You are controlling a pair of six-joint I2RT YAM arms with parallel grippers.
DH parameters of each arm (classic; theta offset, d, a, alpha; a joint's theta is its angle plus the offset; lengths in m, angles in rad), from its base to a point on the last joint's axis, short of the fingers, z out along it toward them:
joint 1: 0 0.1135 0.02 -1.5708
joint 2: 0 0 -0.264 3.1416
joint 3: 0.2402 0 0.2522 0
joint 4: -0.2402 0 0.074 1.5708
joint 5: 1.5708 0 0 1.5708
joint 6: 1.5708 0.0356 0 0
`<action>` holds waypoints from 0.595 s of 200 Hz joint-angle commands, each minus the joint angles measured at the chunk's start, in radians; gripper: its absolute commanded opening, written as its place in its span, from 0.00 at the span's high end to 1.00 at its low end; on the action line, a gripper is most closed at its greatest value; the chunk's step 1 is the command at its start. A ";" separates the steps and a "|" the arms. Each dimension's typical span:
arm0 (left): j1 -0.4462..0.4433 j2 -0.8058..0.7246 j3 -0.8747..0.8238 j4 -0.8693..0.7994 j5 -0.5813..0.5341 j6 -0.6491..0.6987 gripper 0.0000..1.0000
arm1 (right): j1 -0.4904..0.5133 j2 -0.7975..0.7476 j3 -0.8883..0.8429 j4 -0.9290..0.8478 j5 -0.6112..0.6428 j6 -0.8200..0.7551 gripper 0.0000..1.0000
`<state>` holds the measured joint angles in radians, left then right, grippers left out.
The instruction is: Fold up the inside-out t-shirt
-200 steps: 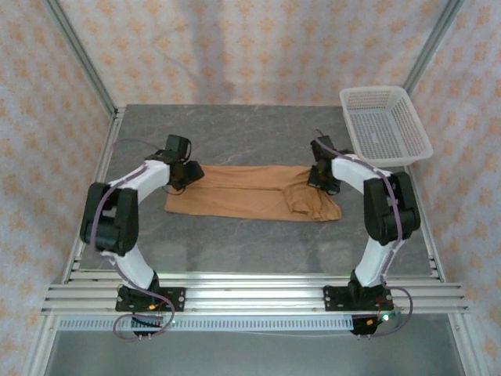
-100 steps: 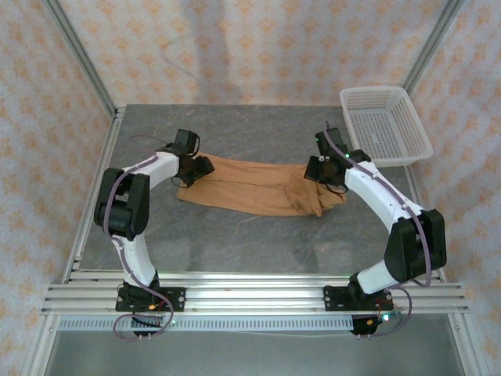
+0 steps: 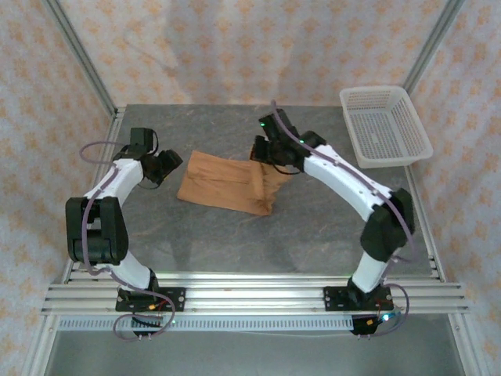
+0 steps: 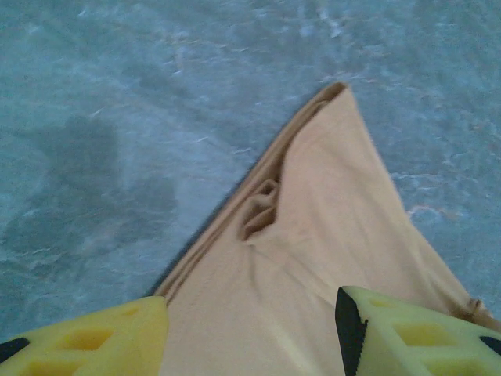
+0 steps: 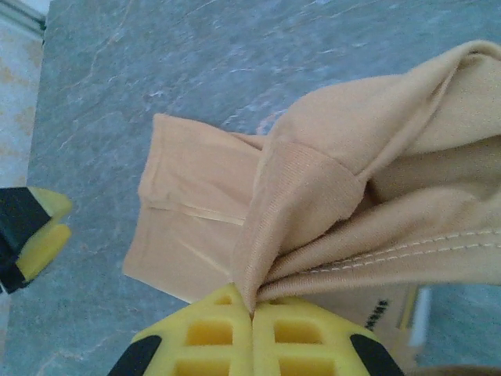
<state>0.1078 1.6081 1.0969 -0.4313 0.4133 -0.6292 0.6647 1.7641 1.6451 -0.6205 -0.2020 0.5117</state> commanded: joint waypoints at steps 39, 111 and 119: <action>0.052 -0.077 -0.056 -0.011 0.050 0.009 0.40 | 0.067 0.343 0.346 -0.046 -0.032 0.027 1.00; 0.092 -0.122 -0.106 0.005 0.059 0.007 0.40 | 0.111 0.646 0.698 -0.150 -0.124 0.050 0.77; 0.092 -0.134 -0.115 0.005 0.058 0.005 0.40 | 0.113 0.681 0.756 -0.176 -0.155 0.062 0.72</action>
<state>0.1928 1.5291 1.0039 -0.4305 0.4644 -0.6285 0.7712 2.3604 2.2707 -0.7193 -0.2764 0.5388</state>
